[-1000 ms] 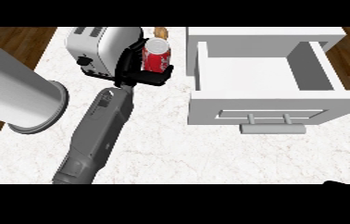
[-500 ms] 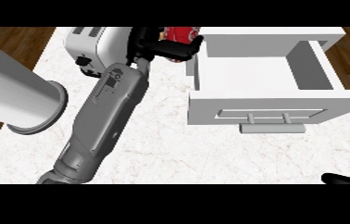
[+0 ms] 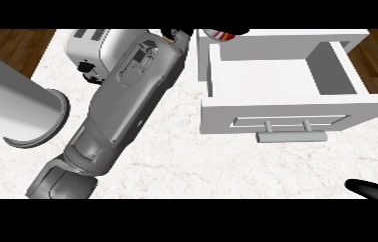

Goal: Pick up the can, place it into the drawer and close the drawer

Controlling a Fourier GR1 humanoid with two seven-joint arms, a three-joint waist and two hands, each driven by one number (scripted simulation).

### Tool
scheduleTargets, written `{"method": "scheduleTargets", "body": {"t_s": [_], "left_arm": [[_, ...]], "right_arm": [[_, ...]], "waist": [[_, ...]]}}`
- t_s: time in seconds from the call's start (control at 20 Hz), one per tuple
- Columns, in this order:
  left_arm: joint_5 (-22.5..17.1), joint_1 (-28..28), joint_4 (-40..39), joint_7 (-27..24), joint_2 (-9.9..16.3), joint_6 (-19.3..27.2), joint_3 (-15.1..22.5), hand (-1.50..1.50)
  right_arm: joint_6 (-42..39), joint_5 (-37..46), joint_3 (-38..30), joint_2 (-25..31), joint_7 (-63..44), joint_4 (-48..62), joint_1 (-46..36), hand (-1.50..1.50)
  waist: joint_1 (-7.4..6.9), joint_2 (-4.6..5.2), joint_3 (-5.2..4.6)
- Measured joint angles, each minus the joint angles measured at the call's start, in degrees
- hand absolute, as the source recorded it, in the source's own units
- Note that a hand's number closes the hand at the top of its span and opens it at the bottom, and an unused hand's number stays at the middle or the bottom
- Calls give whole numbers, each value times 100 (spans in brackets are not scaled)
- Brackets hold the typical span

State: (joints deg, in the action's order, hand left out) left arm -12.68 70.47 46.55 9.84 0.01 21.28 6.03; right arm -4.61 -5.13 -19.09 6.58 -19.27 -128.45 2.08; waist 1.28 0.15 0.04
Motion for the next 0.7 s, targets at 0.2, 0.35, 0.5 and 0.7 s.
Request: {"method": "scheduleTargets", "body": {"t_s": [0.2,0.35,0.5,0.7], "left_arm": [[-128,598,-532,112,0,166,103,150],[-302,932,-928,92,-1,260,226,150],[-425,1323,-1364,68,0,321,269,150],[-672,1640,-1839,-41,0,435,472,150]], "right_arm": [[-9,1,-8,-11,45,-21,30,-150],[-42,-76,-72,83,-15,-22,-33,-150],[-44,-58,-22,46,18,-47,-20,-150],[36,61,117,16,-21,13,-199,-150]], "waist": [[52,11,1],[100,21,2],[153,37,4],[226,62,8]]}}
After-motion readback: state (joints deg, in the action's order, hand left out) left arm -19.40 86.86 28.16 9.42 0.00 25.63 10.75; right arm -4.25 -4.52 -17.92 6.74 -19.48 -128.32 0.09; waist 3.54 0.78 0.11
